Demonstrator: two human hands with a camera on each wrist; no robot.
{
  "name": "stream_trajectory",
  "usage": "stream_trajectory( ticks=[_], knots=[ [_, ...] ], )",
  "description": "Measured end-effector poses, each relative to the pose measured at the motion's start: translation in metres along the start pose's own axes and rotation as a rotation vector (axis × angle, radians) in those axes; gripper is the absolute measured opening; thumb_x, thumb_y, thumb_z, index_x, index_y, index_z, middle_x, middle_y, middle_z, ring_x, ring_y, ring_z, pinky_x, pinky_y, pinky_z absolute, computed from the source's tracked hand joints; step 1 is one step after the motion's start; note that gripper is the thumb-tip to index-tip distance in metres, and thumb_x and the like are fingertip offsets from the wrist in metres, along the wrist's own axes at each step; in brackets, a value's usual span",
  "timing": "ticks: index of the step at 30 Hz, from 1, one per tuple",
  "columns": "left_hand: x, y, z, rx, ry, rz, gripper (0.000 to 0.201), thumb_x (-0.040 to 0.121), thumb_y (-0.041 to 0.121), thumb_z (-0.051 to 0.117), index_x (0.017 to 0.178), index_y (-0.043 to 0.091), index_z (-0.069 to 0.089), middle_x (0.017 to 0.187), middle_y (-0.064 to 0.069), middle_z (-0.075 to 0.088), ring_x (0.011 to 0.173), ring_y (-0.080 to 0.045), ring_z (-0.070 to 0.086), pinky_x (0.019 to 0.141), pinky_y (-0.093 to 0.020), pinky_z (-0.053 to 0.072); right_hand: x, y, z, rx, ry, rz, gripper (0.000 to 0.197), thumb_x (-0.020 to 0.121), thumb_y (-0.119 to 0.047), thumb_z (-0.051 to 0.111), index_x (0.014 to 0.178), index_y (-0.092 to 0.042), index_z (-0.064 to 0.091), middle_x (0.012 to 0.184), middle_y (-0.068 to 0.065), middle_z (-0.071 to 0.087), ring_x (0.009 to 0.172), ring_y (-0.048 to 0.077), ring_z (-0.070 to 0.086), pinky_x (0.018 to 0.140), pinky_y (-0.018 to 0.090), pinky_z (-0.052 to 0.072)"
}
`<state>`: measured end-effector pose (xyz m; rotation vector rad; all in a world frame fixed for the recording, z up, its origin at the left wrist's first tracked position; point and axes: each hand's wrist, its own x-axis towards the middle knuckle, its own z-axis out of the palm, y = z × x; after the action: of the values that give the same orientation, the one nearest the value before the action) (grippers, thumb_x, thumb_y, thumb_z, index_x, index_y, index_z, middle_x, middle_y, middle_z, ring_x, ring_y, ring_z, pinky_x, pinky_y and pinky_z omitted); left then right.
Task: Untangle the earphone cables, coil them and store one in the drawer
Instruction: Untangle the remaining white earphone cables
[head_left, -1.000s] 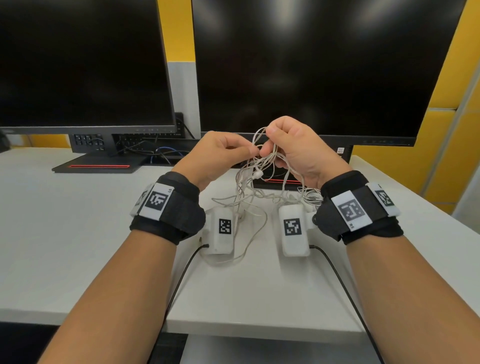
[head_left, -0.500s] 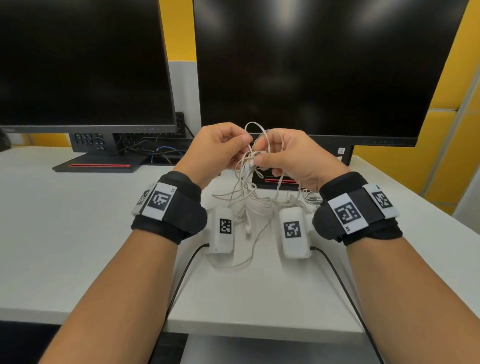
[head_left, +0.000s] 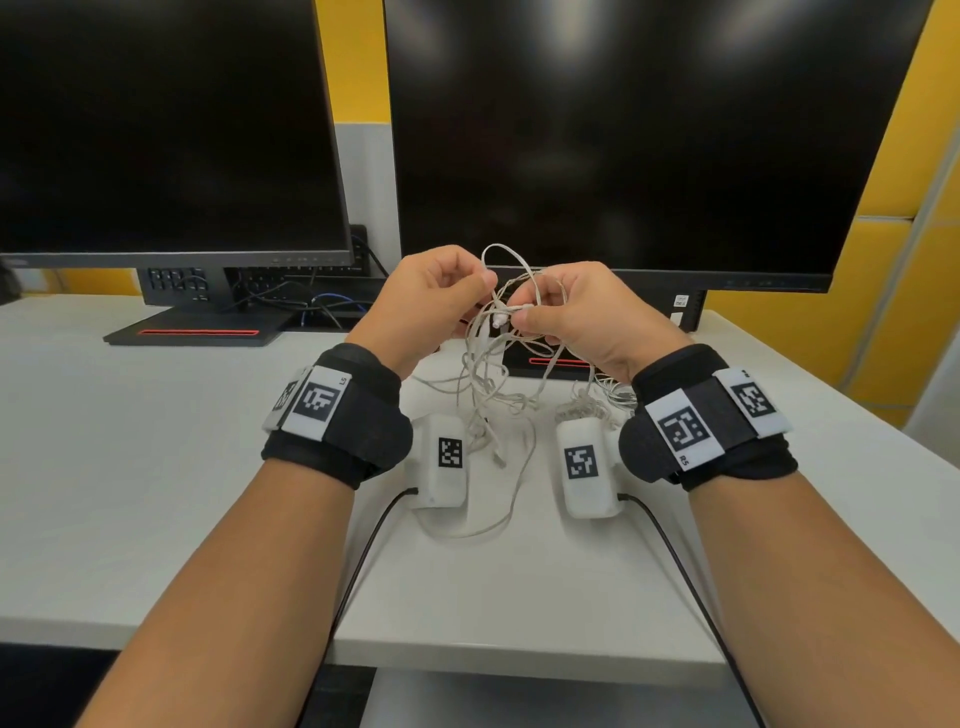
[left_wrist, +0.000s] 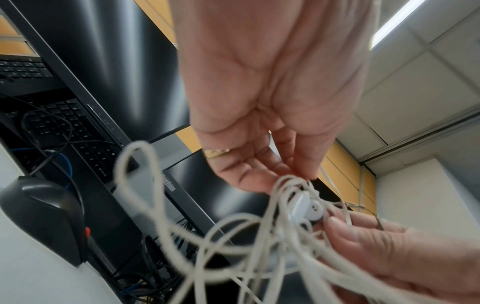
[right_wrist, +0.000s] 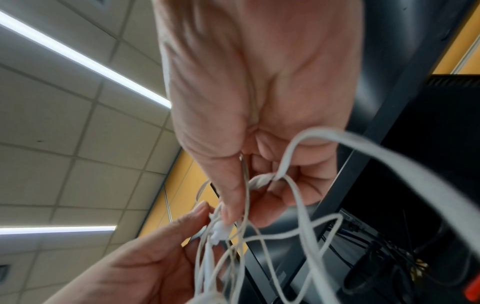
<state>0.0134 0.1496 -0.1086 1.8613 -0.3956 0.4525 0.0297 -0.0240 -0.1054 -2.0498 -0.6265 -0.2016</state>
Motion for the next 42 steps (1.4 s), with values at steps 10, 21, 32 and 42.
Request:
stream_trajectory(
  ticks=[10, 21, 32, 42],
  knots=[
    [0.0002, 0.0008, 0.0003, 0.066, 0.006, 0.112, 0.012, 0.096, 0.019, 0.057, 0.087, 0.023, 0.065, 0.079, 0.006, 0.065, 0.073, 0.000, 0.060, 0.071, -0.014, 0.050, -0.0029, -0.0033, 0.0004, -0.115, 0.024, -0.035, 0.011, 0.092, -0.017, 0.066, 0.091, -0.024, 0.073, 0.087, 0.004, 0.072, 0.087, 0.022, 0.068, 0.085, 0.036, 0.057],
    [0.0012, 0.0009, -0.0022, 0.010, 0.038, 0.105, 0.014, 0.098, 0.016, 0.052, 0.088, 0.019, 0.062, 0.079, 0.003, 0.067, 0.068, -0.004, 0.061, 0.068, -0.018, 0.054, -0.0013, -0.0031, 0.0015, -0.089, 0.055, -0.069, 0.010, 0.093, -0.016, 0.063, 0.094, -0.022, 0.071, 0.080, 0.003, 0.066, 0.075, 0.014, 0.060, 0.081, 0.035, 0.055],
    [0.0014, 0.0018, 0.0002, 0.007, 0.024, 0.011, 0.015, 0.101, 0.014, 0.046, 0.090, 0.018, 0.055, 0.066, 0.000, 0.062, 0.055, -0.007, 0.060, 0.057, -0.021, 0.054, 0.0014, -0.0017, 0.0023, 0.069, 0.140, -0.098, 0.011, 0.093, -0.017, 0.065, 0.084, -0.020, 0.070, 0.086, 0.003, 0.071, 0.082, 0.009, 0.065, 0.077, 0.021, 0.050],
    [0.0017, 0.0052, -0.0009, -0.102, 0.121, -0.046, 0.013, 0.103, 0.018, 0.039, 0.095, 0.016, 0.050, 0.076, -0.006, 0.068, 0.058, -0.012, 0.061, 0.056, -0.022, 0.053, -0.0001, -0.0010, 0.0016, 0.131, 0.022, -0.044, 0.003, 0.089, -0.012, 0.069, 0.089, -0.013, 0.072, 0.090, 0.011, 0.074, 0.080, 0.015, 0.070, 0.081, 0.027, 0.058]
  ],
)
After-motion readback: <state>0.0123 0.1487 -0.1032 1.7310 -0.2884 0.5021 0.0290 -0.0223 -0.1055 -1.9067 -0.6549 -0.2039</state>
